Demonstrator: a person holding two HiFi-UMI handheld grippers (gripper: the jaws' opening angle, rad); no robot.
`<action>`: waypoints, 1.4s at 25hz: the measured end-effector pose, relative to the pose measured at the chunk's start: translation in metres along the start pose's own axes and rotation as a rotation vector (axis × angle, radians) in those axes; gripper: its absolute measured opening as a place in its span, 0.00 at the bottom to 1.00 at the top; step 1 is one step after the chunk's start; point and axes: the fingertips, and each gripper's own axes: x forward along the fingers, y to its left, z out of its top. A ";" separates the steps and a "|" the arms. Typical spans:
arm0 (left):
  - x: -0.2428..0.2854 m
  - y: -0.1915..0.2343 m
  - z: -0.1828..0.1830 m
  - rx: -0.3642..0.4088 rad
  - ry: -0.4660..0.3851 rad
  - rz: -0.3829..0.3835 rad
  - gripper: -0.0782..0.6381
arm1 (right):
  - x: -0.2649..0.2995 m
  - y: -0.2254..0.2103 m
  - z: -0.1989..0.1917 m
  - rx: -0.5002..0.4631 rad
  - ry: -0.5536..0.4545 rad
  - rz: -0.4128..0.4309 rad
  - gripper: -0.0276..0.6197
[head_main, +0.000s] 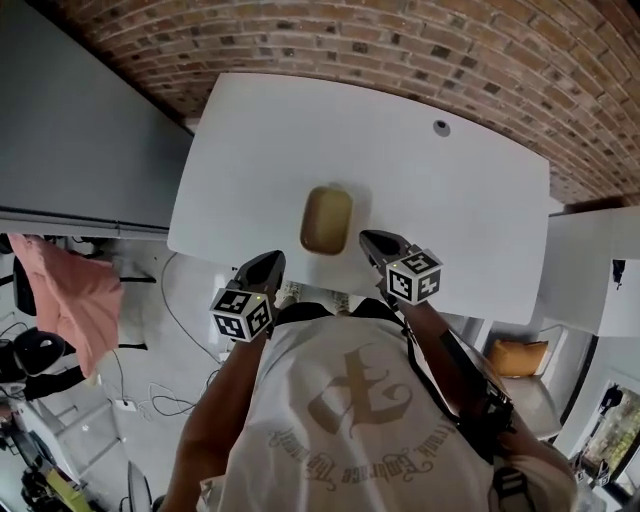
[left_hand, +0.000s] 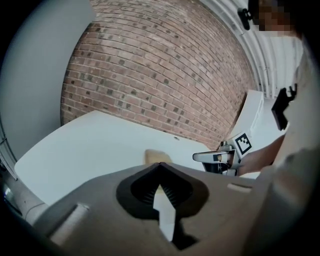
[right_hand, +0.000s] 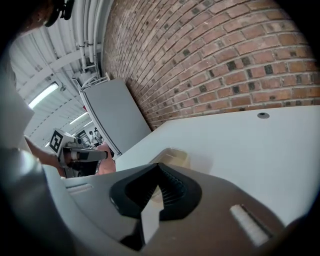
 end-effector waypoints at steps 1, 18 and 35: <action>0.002 0.003 0.002 0.010 0.009 -0.014 0.11 | 0.002 -0.001 0.001 0.009 -0.003 -0.015 0.05; 0.033 0.050 0.024 0.067 0.100 -0.221 0.11 | 0.039 -0.024 -0.020 0.189 0.045 -0.277 0.05; 0.049 0.082 0.031 0.079 0.160 -0.311 0.11 | 0.061 -0.042 -0.038 0.289 0.153 -0.411 0.14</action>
